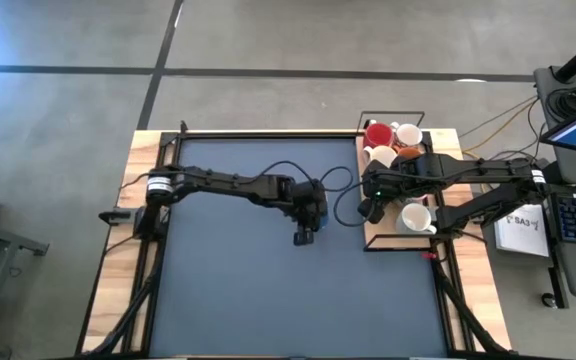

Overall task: Place coffee mugs
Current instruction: Put the blue mug on the shelf

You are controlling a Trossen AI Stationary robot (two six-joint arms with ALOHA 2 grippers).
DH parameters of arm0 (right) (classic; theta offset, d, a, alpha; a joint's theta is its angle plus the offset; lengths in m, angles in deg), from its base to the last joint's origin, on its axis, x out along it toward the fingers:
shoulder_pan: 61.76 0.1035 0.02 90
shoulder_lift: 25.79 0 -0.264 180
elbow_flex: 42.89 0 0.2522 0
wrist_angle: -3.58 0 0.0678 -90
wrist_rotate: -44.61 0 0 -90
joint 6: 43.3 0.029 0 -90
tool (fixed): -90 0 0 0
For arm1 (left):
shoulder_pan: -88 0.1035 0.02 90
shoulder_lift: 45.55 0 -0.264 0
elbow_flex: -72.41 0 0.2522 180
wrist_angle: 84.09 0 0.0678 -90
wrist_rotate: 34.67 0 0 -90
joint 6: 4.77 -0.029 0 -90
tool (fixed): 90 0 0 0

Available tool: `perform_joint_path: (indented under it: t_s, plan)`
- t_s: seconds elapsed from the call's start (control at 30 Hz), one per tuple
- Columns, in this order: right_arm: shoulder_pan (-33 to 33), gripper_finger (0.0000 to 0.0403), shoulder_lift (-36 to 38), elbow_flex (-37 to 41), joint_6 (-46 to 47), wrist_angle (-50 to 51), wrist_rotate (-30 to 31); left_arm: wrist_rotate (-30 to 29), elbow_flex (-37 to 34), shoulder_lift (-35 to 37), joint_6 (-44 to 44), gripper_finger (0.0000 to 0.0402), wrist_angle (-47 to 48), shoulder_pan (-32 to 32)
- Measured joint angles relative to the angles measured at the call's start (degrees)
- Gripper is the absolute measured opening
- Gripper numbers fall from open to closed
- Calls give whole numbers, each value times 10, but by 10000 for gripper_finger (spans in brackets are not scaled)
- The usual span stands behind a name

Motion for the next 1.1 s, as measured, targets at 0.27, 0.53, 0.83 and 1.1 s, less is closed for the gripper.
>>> perform_joint_path:
  t_s: [0.27, 0.53, 0.83, 1.1]
  plan:
    - [0, 68, 0, 2, -1, -1, 0, 4, 0, -7, 7, 17, 1, 0]
    - [0, 68, 0, 9, -2, -4, 0, 27, 0, -2, 7, 38, 0, -1]
    - [0, 68, 0, 33, -4, -11, 0, 27, 0, -2, 9, 112, -1, -1]
    - [0, 68, 0, 54, -91, -56, -1, 31, 6, 39, 14, 140, -5, -3]
